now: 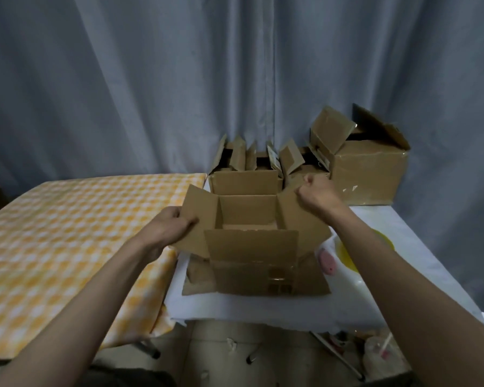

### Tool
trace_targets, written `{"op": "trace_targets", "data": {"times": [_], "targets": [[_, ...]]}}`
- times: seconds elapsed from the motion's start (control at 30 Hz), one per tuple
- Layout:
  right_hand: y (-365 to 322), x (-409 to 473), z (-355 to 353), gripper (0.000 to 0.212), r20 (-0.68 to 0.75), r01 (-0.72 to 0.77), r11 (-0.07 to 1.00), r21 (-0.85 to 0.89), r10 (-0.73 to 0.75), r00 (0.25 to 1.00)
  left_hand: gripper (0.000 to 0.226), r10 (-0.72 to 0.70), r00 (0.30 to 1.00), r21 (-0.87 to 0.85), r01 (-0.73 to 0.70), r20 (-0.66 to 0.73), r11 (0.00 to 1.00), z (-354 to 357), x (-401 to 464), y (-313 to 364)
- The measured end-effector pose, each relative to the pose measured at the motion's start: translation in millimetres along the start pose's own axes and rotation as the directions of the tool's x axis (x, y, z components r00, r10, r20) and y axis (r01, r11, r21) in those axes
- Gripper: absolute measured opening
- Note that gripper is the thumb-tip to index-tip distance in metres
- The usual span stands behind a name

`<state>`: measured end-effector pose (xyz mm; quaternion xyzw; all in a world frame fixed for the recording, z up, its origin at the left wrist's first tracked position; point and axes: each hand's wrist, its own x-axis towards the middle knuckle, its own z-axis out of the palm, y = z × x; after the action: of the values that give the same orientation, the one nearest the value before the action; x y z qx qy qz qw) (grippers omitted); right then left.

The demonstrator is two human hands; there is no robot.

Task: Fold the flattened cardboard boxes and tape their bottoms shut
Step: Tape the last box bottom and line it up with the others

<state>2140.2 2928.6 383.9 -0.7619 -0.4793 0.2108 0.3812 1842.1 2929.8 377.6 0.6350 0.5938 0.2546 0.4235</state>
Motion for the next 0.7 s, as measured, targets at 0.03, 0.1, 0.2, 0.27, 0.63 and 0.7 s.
{"op": "trace_targets", "data": {"times": [0.03,0.1,0.2,0.27,0.63,0.7], "targets": [[4.4,2.5,0.3,0.024,0.012,-0.005,1.0,-0.018,0.005,1.0,0.019,-0.007,1.0,-0.052,0.007,-0.008,0.999,5.0,0.1,-4.0],[17.0,4.0,3.6,0.028,0.045,-0.012,0.999,-0.037,0.014,0.999,0.024,-0.024,0.999,-0.081,0.021,-0.042,0.997,14.0,1.9,-14.9],[43.8,2.6,13.3,0.038,0.043,0.048,0.996,-0.078,-0.045,0.998,0.062,0.229,0.955,0.243,-0.18,-0.187,0.953,21.2,6.5,-41.3],[63.8,-4.5,21.2,0.048,-0.01,0.159,0.984,-0.08,-0.16,0.987,0.061,0.482,0.86,0.338,-0.41,-0.166,0.847,24.0,7.8,-54.9],[60.3,-1.2,29.6,0.078,0.109,0.412,0.91,-0.056,-0.404,0.908,0.108,0.477,0.877,0.005,-0.478,0.047,0.878,22.6,-9.9,-45.9],[51.1,2.0,26.8,0.079,0.151,0.421,0.907,-0.014,-0.414,0.897,0.105,0.464,0.886,0.076,-0.463,-0.004,0.883,26.2,-6.1,-45.3]]}}
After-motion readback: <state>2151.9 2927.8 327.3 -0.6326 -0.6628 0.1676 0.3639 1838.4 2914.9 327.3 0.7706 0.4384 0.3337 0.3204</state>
